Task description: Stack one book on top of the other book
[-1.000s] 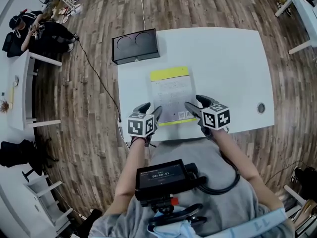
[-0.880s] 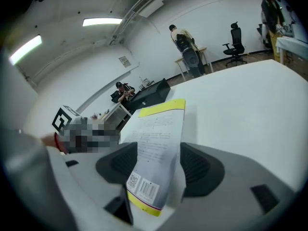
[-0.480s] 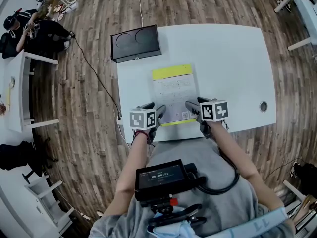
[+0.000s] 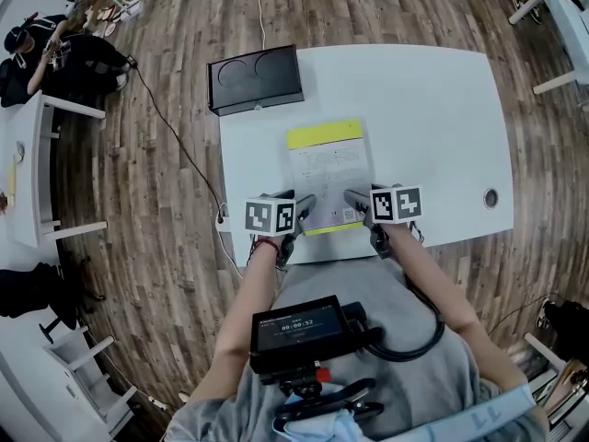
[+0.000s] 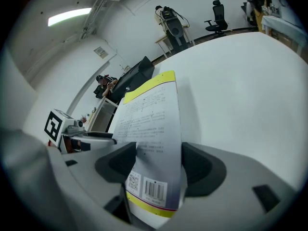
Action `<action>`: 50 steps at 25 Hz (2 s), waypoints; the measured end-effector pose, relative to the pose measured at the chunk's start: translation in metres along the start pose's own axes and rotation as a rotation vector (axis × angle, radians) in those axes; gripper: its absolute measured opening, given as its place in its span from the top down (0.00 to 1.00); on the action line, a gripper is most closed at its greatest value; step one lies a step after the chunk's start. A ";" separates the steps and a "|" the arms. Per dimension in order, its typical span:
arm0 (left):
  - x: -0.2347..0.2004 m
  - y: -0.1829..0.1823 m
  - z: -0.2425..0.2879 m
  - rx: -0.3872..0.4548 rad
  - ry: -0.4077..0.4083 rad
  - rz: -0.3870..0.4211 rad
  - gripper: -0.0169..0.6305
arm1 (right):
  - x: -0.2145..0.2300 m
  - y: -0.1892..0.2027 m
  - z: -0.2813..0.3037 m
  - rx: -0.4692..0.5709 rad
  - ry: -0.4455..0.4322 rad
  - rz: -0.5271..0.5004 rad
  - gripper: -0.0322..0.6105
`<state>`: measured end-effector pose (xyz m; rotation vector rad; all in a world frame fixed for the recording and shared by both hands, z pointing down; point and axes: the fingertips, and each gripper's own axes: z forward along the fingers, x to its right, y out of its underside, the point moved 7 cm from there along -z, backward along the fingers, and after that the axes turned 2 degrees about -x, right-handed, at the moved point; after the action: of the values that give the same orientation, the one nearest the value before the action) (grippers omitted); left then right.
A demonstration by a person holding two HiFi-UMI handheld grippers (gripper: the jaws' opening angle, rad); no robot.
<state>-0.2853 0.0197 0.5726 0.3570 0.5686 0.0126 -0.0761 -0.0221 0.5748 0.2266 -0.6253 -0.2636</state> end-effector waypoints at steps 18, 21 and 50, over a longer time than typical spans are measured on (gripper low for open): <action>-0.005 0.000 0.003 -0.029 0.040 -0.020 0.62 | -0.003 0.004 0.004 -0.025 -0.001 0.078 0.53; -0.005 -0.001 0.003 -0.025 0.042 -0.014 0.62 | -0.002 0.003 0.005 -0.028 -0.011 0.067 0.53; 0.096 0.016 -0.054 0.272 -0.029 0.100 0.62 | 0.014 0.019 -0.118 0.214 -0.218 -0.165 0.75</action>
<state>-0.2313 0.0633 0.4854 0.6487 0.5242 0.0262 0.0089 0.0065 0.4946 0.4603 -0.8531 -0.3840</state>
